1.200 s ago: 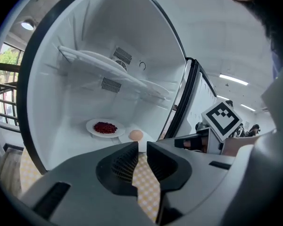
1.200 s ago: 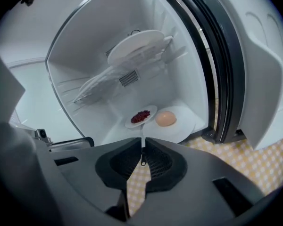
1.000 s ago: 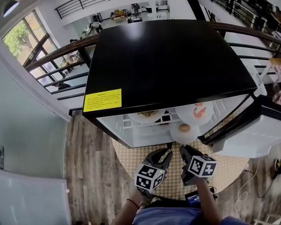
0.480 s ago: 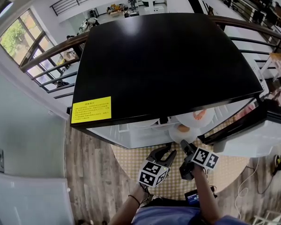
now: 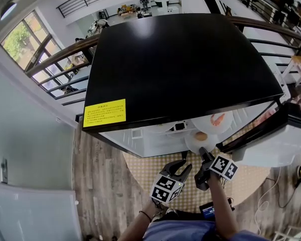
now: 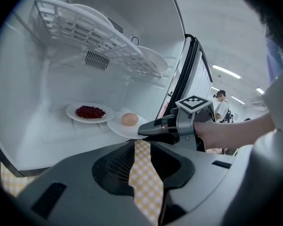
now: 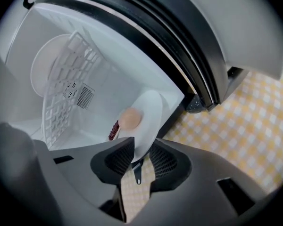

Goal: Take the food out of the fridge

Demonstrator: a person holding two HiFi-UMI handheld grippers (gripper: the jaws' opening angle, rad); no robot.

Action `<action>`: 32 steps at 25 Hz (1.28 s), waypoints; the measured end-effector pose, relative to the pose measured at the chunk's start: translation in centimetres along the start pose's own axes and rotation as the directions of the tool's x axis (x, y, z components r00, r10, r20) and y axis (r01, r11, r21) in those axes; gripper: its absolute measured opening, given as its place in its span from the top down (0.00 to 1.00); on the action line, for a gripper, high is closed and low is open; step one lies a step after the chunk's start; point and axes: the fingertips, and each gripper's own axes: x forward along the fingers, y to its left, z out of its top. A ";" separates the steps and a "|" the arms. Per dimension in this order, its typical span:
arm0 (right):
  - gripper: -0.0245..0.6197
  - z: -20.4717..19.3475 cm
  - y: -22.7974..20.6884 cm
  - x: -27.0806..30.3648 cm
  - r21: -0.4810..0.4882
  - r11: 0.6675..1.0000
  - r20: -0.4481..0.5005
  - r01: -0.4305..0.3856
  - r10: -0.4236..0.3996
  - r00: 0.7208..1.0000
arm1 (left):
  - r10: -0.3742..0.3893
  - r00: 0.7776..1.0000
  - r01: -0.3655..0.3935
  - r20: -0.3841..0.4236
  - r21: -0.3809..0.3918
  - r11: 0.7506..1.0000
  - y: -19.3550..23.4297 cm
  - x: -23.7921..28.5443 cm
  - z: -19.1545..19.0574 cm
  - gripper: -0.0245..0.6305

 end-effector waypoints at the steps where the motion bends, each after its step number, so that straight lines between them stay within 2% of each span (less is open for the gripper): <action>1: 0.79 -0.1 0.0 -0.3 0.012 1.000 0.002 -0.006 0.006 1.000 | 0.000 1.000 0.000 0.000 0.000 1.000 -0.2 -0.2 -0.1 0.81; 8: 0.86 -0.3 0.6 -2.1 0.066 0.997 0.020 -0.045 0.044 0.999 | 0.006 1.000 -0.006 0.009 -0.017 1.000 -0.8 -1.4 -0.5 0.81; 18: 0.92 -1.9 0.2 -4.9 0.138 0.988 0.007 -0.071 0.070 0.998 | 0.017 0.999 -0.017 0.028 -0.003 1.000 -2.3 -3.3 -0.7 0.81; 25: 0.92 -3.6 0.8 -6.5 0.157 0.983 -0.022 -0.093 0.098 0.995 | 0.039 0.998 -0.039 0.053 -0.006 0.999 -3.1 -5.1 -0.8 0.81; 29: 0.92 -4.8 1.5 -7.3 0.194 0.973 -0.035 -0.121 0.130 0.991 | 0.055 0.996 -0.055 0.071 -0.007 0.998 -3.1 -6.4 -0.9 0.81; 32: 0.92 -5.3 2.5 -8.2 0.184 0.972 -0.039 -0.150 0.160 0.986 | 0.071 0.994 -0.070 0.086 -0.012 0.997 -3.1 -7.7 -0.8 0.81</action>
